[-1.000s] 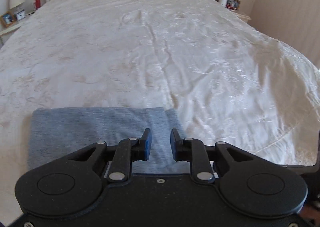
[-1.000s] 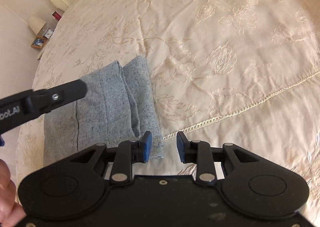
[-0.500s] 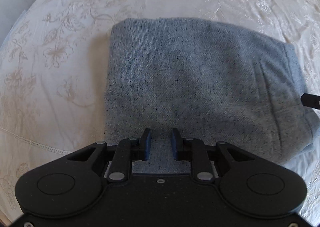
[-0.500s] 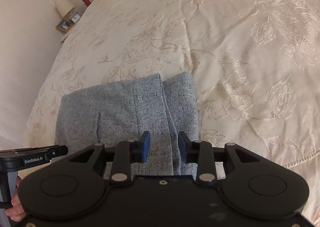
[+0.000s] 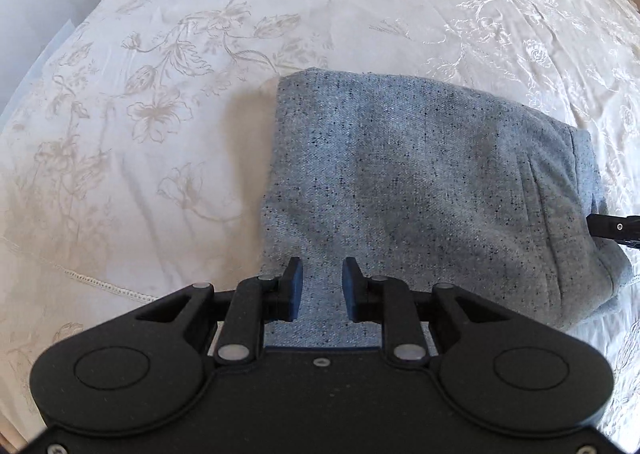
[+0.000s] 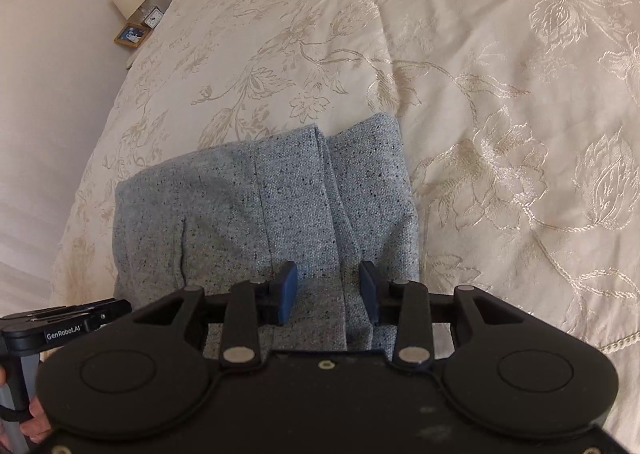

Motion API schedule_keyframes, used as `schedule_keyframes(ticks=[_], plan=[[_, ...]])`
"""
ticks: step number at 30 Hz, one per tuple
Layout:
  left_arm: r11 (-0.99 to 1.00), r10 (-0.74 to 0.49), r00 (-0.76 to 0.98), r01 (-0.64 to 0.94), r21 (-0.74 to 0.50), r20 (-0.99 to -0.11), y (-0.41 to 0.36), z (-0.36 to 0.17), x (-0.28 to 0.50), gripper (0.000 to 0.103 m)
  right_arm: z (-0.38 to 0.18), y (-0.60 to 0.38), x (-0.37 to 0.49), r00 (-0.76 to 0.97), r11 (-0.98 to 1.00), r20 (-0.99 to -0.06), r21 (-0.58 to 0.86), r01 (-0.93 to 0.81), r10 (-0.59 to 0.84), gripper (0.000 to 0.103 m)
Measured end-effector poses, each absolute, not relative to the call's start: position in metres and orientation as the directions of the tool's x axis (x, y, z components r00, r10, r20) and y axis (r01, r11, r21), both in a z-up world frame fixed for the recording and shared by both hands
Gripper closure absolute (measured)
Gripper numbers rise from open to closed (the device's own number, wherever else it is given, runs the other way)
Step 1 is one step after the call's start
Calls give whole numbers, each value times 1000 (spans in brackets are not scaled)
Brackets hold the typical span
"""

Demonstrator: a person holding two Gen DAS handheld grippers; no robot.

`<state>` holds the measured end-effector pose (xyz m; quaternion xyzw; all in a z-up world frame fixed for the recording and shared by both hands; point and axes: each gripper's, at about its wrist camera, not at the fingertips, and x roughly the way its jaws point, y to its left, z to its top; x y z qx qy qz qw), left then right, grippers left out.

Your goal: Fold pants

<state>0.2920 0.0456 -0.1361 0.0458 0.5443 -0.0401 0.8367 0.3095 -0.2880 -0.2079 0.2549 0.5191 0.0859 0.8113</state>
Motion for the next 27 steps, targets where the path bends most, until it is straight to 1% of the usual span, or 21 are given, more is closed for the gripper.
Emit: schedule_keyframes(ticks=[1, 2, 3, 5, 7, 10, 13, 16, 18, 19, 20, 24, 27], plan=[[993, -12, 411, 115, 39, -912, 46, -134, 290, 72, -208, -288, 309, 446, 850, -795, 511, 129, 411, 72], [992, -4, 416, 114, 48, -909, 47, -132, 288, 72, -207, -288, 308, 445, 843, -789, 523, 127, 422, 85], [992, 4, 421, 112, 57, -907, 49, -131, 288, 72, -202, -287, 304, 449, 840, -784, 529, 121, 429, 92], [992, 13, 422, 107, 64, -906, 51, -128, 287, 72, -189, -282, 299, 466, 857, -785, 505, 99, 409, 95], [994, 16, 426, 94, 61, -905, 58, -128, 291, 72, -172, -275, 292, 489, 876, -783, 476, 73, 385, 95], [995, 15, 437, 86, 58, -899, 60, -122, 290, 72, -145, -270, 283, 548, 887, -754, 460, 47, 362, 96], [994, -7, 445, 97, 41, -896, 58, -117, 291, 72, -126, -276, 273, 600, 882, -727, 465, 73, 334, 97], [991, -17, 448, 127, 45, -894, 49, -116, 294, 72, -134, -280, 269, 582, 900, -767, 415, 132, 268, 97], [988, -24, 452, 148, 48, -891, 42, -114, 298, 72, -154, -283, 273, 517, 908, -819, 383, 172, 248, 96], [986, -29, 456, 158, 49, -889, 39, -112, 300, 72, -160, -283, 273, 498, 909, -832, 375, 180, 245, 95], [984, -35, 463, 169, 49, -886, 35, -110, 304, 72, -161, -283, 271, 500, 911, -835, 366, 192, 230, 89], [978, -47, 486, 198, 57, -873, 20, -106, 326, 71, -140, -280, 267, 593, 918, -784, 352, 180, 184, 84], [975, -19, 496, 202, 94, -868, 7, -114, 353, 70, -129, -271, 283, 626, 928, -755, 349, 132, 194, 83]])
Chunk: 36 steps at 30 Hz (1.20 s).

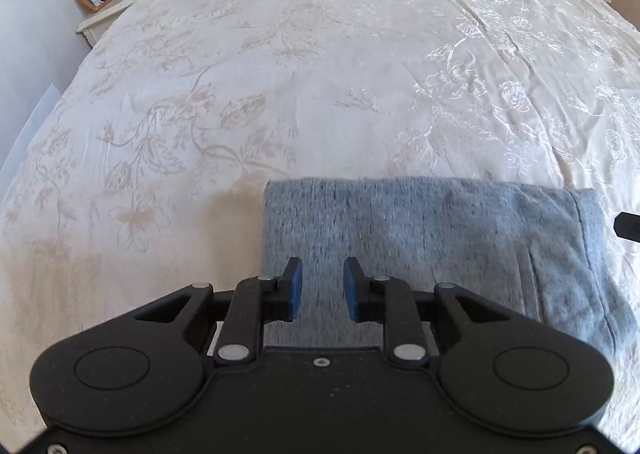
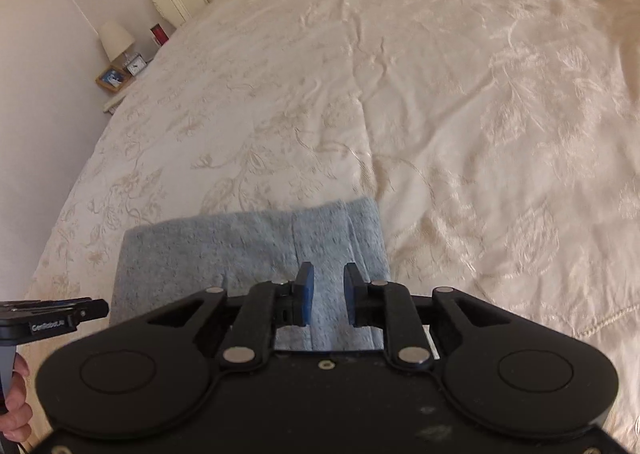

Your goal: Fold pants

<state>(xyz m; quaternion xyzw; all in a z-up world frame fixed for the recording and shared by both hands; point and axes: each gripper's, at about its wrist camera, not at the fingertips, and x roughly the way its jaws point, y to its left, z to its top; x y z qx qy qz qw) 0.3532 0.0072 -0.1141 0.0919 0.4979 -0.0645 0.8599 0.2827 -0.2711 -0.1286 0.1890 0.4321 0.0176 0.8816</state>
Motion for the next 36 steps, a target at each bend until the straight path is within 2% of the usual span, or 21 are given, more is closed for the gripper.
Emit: schedule_keyframes(ticks=[4, 10, 14, 20, 24, 25, 30, 36], plan=[[981, 37, 467, 150, 121, -883, -1, -135, 388, 67, -134, -257, 312, 626, 944, -757, 315, 97, 188, 83], [981, 82, 389, 130, 143, -918, 2, -172, 415, 66, -167, -244, 341, 552, 966, -822, 236, 105, 141, 82], [971, 89, 397, 170, 169, -913, 0, -180, 415, 67, -186, -242, 345, 531, 973, -840, 204, 112, 115, 75], [962, 84, 414, 204, 182, -906, 0, -174, 408, 66, -193, -235, 347, 527, 981, -845, 164, 104, 85, 73], [977, 41, 435, 173, 129, -899, 12, -151, 392, 66, -191, -234, 347, 522, 987, -851, 127, 99, 57, 65], [980, 32, 439, 164, 116, -898, 17, -145, 386, 66, -189, -235, 346, 522, 987, -852, 120, 104, 49, 58], [986, -24, 441, 156, 51, -897, 36, -132, 341, 66, -171, -246, 325, 568, 976, -821, 169, 137, 63, 57], [977, -29, 377, 205, 53, -926, 39, -147, 285, 66, -161, -244, 275, 575, 969, -814, 197, 148, 78, 57]])
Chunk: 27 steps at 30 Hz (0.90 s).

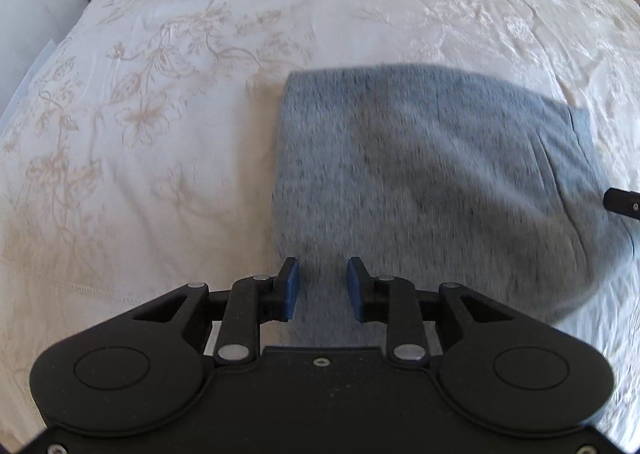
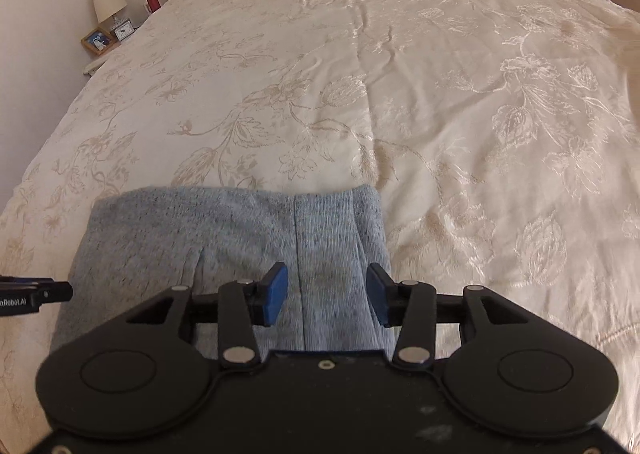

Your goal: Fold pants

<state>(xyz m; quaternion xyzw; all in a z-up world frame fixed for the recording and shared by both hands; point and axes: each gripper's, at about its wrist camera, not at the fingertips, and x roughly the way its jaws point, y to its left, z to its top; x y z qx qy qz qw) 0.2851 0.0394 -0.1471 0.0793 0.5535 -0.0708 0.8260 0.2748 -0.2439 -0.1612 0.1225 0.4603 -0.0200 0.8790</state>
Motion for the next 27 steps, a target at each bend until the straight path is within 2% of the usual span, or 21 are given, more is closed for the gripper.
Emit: schedule_keyframes(ticks=[7, 13, 15, 22, 25, 27], plan=[[954, 34, 372, 263, 141, -928, 23, -163, 266, 65, -178, -229, 236, 571, 981, -819, 146, 125, 49, 55], [975, -7, 467, 201, 98, -884, 32, -133, 285, 64, -168, -232, 247, 578, 987, -814, 130, 92, 53, 54], [982, -13, 481, 172, 80, -877, 37, -130, 297, 56, -165, -237, 254, 594, 986, -802, 143, 86, 64, 54], [983, -49, 377, 182, 22, -925, 46, -165, 331, 53, -187, -258, 286, 544, 967, -834, 204, 153, 90, 53], [985, -54, 367, 174, 11, -929, 46, -179, 330, 44, -199, -268, 292, 518, 947, -848, 249, 204, 112, 50], [987, -43, 377, 159, 19, -925, 48, -182, 327, 33, -205, -274, 293, 505, 927, -853, 287, 243, 132, 47]])
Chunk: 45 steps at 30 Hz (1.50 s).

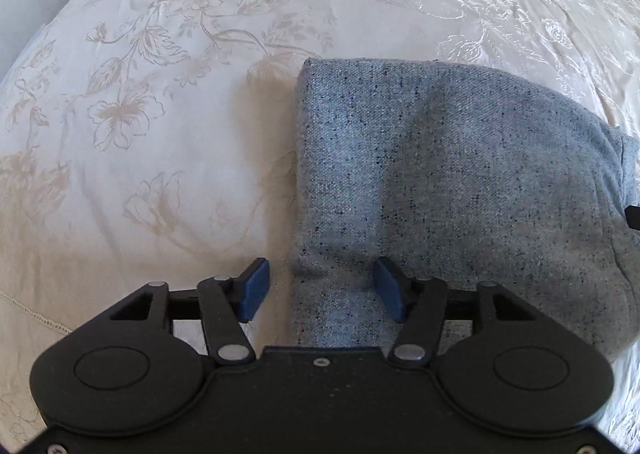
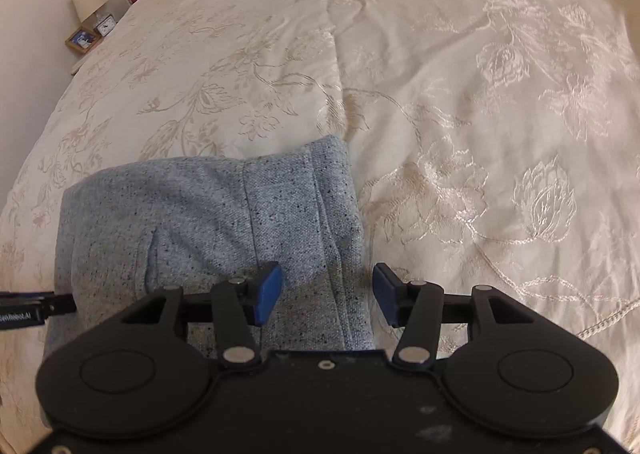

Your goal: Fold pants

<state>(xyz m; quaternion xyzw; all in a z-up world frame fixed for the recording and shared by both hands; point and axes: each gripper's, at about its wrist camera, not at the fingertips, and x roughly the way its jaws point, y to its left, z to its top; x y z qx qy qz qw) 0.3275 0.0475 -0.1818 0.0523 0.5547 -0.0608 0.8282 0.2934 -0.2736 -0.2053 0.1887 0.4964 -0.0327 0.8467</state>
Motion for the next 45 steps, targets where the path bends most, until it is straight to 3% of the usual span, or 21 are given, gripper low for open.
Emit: schedule_keyframes(ticks=[6, 8, 10, 11, 12, 13, 14, 15, 16, 19, 26, 34, 45], plan=[[993, -61, 387, 119, -15, -920, 61, -192, 330, 11, -215, -281, 292, 511, 898, -845, 339, 282, 158, 43], [995, -62, 377, 101, -25, -924, 64, -193, 332, 9, -215, -283, 291, 518, 891, -839, 352, 287, 165, 42], [996, -84, 360, 67, -64, -929, 67, -193, 335, 12, -214, -286, 289, 517, 874, -835, 382, 301, 187, 42], [995, -95, 349, 48, -84, -932, 68, -192, 336, 21, -215, -290, 289, 509, 857, -834, 409, 314, 212, 41], [991, -132, 348, 49, -123, -928, 68, -189, 335, 43, -215, -293, 289, 500, 841, -831, 438, 318, 244, 44], [984, -176, 351, 70, -162, -920, 67, -185, 334, 56, -214, -294, 289, 497, 829, -823, 466, 310, 277, 47], [981, -191, 346, 84, -172, -919, 64, -180, 332, 73, -210, -293, 289, 502, 836, -818, 465, 290, 280, 60], [987, -159, 357, 90, -136, -921, 59, -174, 330, 80, -205, -290, 288, 504, 852, -820, 447, 271, 270, 68], [989, -136, 374, 104, -104, -918, 53, -167, 325, 84, -201, -286, 287, 503, 869, -829, 416, 267, 242, 83], [990, -114, 431, 130, -63, -895, 46, -145, 313, 86, -186, -280, 281, 525, 875, -825, 398, 275, 210, 87], [983, -183, 482, 101, -153, -857, 70, -97, 298, 89, -137, -251, 267, 569, 904, -808, 346, 250, 152, 89], [998, -68, 530, 50, -49, -845, 148, -67, 288, 89, -97, -178, 269, 587, 907, -772, 396, 140, 246, 90], [981, 101, 509, -196, 0, -855, 285, -82, 283, 85, -96, -8, 316, 509, 883, -744, 464, -72, 433, 90]])
